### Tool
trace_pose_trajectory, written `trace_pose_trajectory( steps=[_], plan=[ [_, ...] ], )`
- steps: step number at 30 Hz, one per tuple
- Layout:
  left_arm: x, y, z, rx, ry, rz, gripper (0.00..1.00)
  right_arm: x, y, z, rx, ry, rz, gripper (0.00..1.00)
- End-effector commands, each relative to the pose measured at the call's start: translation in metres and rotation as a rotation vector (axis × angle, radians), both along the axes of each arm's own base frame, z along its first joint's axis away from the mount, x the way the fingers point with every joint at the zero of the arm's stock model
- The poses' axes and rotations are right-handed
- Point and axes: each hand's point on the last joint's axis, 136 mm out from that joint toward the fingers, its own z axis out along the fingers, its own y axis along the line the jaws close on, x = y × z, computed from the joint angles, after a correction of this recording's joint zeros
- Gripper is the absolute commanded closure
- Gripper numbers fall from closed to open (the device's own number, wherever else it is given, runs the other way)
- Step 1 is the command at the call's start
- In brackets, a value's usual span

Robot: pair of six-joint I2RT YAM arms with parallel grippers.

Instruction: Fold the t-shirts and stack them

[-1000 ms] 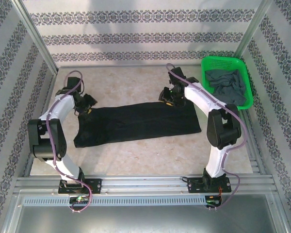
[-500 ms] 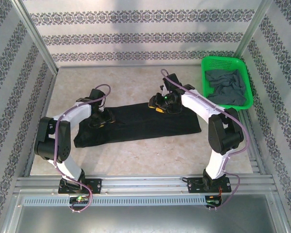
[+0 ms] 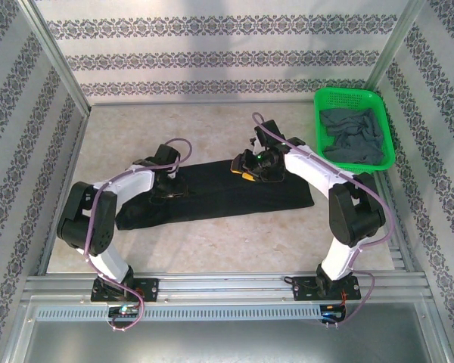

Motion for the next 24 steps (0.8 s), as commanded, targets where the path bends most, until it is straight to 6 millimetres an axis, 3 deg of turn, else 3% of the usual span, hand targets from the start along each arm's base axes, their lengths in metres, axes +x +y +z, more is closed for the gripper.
trace_pose_trajectory(
  steps=[1, 8, 19, 24],
  plan=[
    [-0.009, 0.000, 0.005, 0.014, -0.012, 0.019, 0.72, -0.004, 0.002, 0.010, 0.015, -0.021, 0.001, 0.54],
    [-0.022, -0.008, 0.017, -0.012, 0.009, 0.037, 0.96, -0.002, 0.002, 0.011, 0.021, -0.026, 0.006, 0.54],
    [-0.054, -0.035, 0.016, -0.109, 0.088, 0.105, 0.99, -0.004, -0.003, 0.005, 0.019, -0.011, -0.005, 0.54],
    [-0.063, -0.048, 0.012, -0.149, 0.129, 0.096, 0.93, -0.007, -0.003, -0.002, 0.020, 0.007, -0.009, 0.54]
  ],
)
